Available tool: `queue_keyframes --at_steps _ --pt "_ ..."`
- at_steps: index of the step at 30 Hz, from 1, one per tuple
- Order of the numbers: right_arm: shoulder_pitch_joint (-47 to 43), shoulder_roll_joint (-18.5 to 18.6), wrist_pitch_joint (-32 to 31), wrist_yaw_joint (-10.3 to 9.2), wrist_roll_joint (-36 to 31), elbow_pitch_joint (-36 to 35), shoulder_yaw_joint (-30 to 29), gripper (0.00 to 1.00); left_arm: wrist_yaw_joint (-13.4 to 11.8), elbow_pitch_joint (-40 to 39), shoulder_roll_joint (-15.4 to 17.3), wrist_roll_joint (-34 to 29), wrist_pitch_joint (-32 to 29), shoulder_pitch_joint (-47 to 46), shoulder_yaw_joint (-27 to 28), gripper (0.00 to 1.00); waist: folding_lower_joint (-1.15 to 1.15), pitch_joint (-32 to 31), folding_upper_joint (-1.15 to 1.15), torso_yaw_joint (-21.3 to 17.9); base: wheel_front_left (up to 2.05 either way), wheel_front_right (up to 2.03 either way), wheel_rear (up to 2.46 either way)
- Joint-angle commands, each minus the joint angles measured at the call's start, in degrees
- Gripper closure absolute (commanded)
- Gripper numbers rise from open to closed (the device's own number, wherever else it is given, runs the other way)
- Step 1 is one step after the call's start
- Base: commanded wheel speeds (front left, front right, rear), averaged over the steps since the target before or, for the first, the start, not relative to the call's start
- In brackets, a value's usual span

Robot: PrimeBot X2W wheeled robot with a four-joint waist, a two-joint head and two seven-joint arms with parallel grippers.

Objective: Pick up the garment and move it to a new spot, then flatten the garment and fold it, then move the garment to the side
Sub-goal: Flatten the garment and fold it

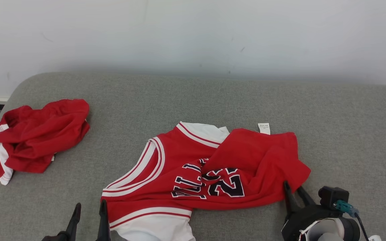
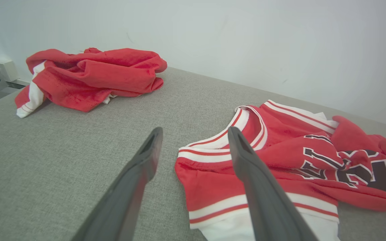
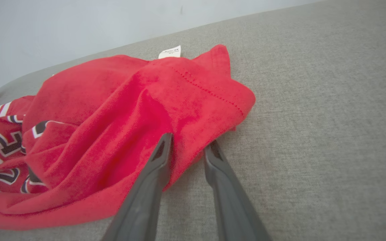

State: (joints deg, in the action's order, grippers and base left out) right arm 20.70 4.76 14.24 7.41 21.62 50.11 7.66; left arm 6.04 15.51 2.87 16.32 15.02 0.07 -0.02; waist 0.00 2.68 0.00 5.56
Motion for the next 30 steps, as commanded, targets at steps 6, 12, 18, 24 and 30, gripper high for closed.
queue_keyframes --at_steps 6,12,18,24,30 --pt "-0.89 1.75 0.72 0.14 0.46 -2.08 -2.75 0.0 -0.04 -0.03 0.01 0.07 0.08 0.66 0.03 0.0 0.0 0.13 0.0 0.11 0.0 0.0 0.0" --pt "1.12 2.98 0.79 0.14 -0.52 -1.33 -4.82 0.0 0.09 -0.19 0.01 -0.02 0.08 0.58 0.15 0.0 0.0 0.4 0.0 0.54 0.0 0.0 0.0" --pt "4.23 2.87 -0.3 0.14 -2.14 4.09 -6.69 0.0 0.41 0.04 0.0 -0.11 0.08 -0.44 -0.45 0.0 0.0 1.16 0.0 1.74 0.0 0.0 0.0" --pt "6.21 1.71 0.15 0.14 -2.14 8.04 -7.12 1.0 0.44 0.43 0.01 -0.38 0.08 -1.19 -0.26 0.0 0.0 1.21 0.0 2.33 0.0 0.0 0.0" --pt "4.45 2.13 1.05 0.14 -3.0 3.58 -7.55 1.0 0.44 0.83 0.01 -0.81 0.08 0.65 -0.05 0.0 0.0 -0.62 0.0 1.39 0.0 0.0 0.0"
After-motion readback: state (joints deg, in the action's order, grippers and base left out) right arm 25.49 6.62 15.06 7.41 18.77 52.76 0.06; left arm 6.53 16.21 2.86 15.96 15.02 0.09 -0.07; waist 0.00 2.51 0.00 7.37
